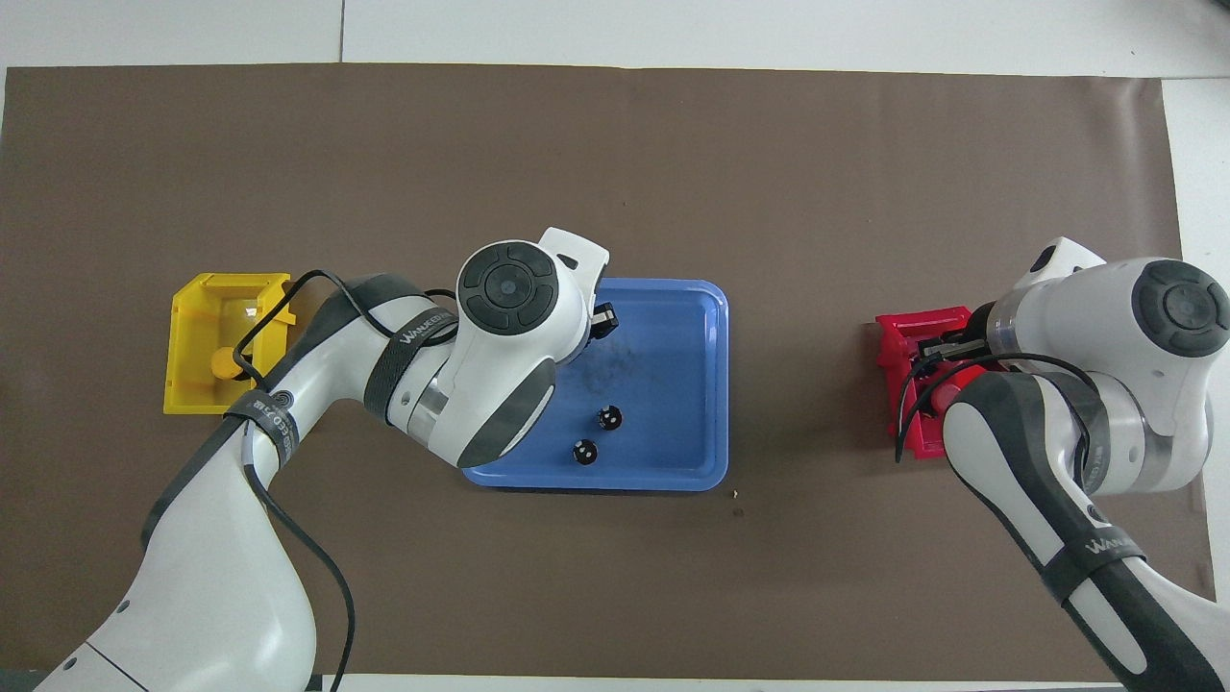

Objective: Sort red and yellow buttons by color

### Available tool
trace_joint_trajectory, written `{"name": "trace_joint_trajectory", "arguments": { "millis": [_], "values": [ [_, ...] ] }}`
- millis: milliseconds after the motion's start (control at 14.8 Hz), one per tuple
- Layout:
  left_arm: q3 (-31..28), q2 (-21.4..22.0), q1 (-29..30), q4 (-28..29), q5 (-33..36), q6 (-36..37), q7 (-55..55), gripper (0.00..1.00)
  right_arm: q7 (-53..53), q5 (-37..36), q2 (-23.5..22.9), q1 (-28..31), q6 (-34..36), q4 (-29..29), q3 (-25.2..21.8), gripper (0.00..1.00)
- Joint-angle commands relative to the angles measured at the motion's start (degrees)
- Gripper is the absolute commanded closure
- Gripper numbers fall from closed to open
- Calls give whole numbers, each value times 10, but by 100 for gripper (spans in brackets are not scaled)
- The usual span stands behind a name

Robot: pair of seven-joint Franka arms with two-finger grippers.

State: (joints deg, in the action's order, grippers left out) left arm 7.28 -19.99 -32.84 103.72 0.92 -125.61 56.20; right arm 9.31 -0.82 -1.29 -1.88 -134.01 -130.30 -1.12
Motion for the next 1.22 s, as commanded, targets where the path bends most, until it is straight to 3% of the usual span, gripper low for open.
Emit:
{"name": "trace_joint_trajectory", "arguments": {
  "millis": [0, 203, 271, 542, 678, 881, 1017, 1153],
  "values": [
    [-8, -1, -9, -7, 8, 14, 27, 98, 10, 9, 21, 9, -13, -27, 8, 71],
    [-10, 10, 1, -60, 10, 116, 18, 99, 11, 9, 20, 9, -31, -27, 8, 57],
    [-12, 34, 15, -76, 10, 157, -5, 99, 11, 9, 20, 9, -31, -27, 8, 48],
    [-17, 110, 174, -78, 7, 248, -262, 99, 12, 9, 17, 7, -24, -19, 8, 45],
    [-17, 122, 245, -78, 6, 252, -370, 99, 12, 9, 16, 7, -17, -11, 8, 45],
    [-17, 125, 335, -74, 6, 248, -528, 99, 13, 9, 7, 8, 65, 51, 8, 43],
    [-18, 130, 363, -62, 6, 239, -572, 99, 11, 9, 8, 7, 112, 86, 8, 42],
    [-18, 143, 384, -21, 6, 189, -583, 99, 11, 9, 14, 8, 158, 127, 8, 31]
  ]
}}
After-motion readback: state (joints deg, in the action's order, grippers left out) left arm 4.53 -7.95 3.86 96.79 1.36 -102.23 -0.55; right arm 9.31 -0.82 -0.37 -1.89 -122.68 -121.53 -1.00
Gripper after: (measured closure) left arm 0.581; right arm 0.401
